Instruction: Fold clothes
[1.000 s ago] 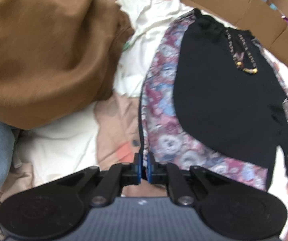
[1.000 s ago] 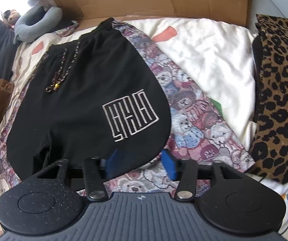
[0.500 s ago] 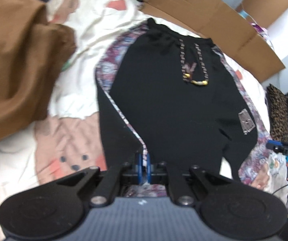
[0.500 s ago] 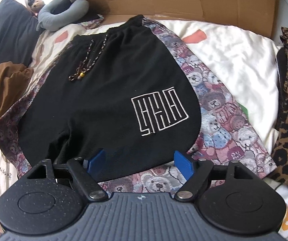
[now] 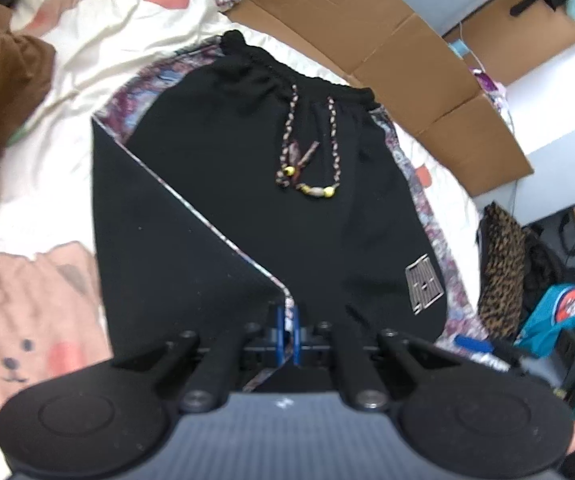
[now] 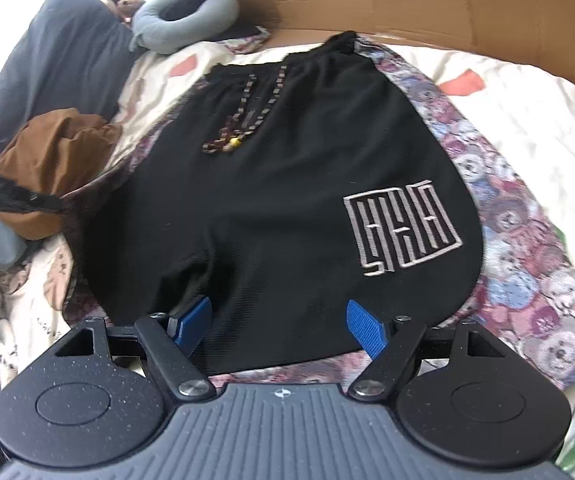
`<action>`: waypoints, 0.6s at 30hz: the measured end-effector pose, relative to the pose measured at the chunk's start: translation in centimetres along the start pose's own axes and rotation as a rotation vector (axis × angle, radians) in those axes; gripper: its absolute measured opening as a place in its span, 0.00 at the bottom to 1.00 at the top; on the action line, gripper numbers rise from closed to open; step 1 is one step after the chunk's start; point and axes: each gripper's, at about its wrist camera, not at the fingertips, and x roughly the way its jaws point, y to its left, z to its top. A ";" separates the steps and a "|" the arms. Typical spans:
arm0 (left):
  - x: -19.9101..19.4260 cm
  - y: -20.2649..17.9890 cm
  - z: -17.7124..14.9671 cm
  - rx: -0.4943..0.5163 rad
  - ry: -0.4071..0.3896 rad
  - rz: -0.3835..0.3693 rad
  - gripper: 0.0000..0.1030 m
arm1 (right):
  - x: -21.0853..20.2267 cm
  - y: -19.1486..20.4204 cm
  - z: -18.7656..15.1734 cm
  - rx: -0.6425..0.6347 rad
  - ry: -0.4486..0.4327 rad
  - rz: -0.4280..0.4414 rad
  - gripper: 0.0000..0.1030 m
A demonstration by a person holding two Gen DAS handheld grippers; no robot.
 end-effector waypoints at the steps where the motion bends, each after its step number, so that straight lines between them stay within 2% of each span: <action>1: 0.3 -0.5 0.1 -0.001 -0.012 -0.003 0.05 | 0.1 0.2 0.0 -0.004 0.001 0.008 0.77; 8: 2.7 -4.1 0.5 -0.038 -0.045 -0.083 0.05 | 0.4 0.9 0.6 -0.013 -0.019 0.042 0.72; 14: 4.5 -6.7 -0.1 -0.032 -0.061 -0.142 0.05 | 0.4 1.2 1.8 -0.006 -0.050 0.085 0.59; 18: 5.6 -8.2 -0.8 -0.030 -0.068 -0.164 0.05 | 0.4 2.2 2.8 -0.037 -0.072 0.106 0.57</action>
